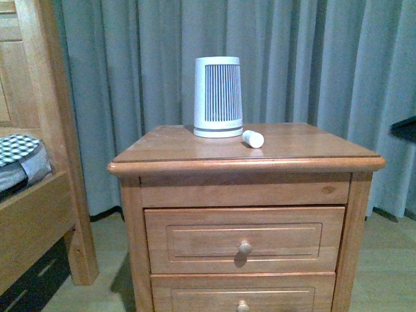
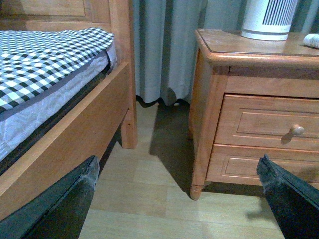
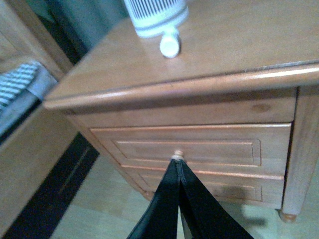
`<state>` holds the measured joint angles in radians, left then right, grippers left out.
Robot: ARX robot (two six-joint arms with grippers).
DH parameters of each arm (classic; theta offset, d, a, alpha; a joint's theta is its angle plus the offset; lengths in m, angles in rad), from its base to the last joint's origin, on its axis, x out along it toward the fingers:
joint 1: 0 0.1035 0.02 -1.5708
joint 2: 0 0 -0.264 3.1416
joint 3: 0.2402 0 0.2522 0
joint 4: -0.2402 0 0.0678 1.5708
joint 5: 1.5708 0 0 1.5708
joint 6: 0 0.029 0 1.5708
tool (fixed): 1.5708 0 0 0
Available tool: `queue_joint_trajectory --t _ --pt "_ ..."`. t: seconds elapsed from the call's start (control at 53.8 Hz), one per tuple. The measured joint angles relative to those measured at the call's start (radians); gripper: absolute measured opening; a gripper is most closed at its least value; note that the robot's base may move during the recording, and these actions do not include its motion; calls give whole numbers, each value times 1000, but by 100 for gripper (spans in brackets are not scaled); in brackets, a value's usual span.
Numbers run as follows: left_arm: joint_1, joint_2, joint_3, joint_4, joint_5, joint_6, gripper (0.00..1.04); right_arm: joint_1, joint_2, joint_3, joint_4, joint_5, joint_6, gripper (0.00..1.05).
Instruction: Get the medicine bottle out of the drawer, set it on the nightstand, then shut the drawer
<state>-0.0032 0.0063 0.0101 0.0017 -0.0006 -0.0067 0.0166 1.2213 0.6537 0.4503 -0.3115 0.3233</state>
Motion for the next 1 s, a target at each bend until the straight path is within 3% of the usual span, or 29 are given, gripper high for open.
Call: queue_joint_trajectory --t 0.13,0.149,0.223,0.297,0.632,0.929,1.003 --pt "0 0 0 0 0 0 98 -79 -406 -101 -181 -67 -11 25" --pt "0 0 0 0 0 0 98 -77 -435 -103 -204 -49 -17 25" --pt "0 0 0 0 0 0 98 -38 -666 -119 -435 194 -151 11" --pt "0 0 0 0 0 0 98 -24 -851 -185 -562 282 -237 2" --pt "0 0 0 0 0 0 98 -20 -1200 -636 -457 309 -313 3" --pt "0 0 0 0 0 0 98 -19 -1215 -640 -454 308 -317 3" --pt "0 0 0 0 0 0 98 -19 -1215 -640 -454 308 -319 15"
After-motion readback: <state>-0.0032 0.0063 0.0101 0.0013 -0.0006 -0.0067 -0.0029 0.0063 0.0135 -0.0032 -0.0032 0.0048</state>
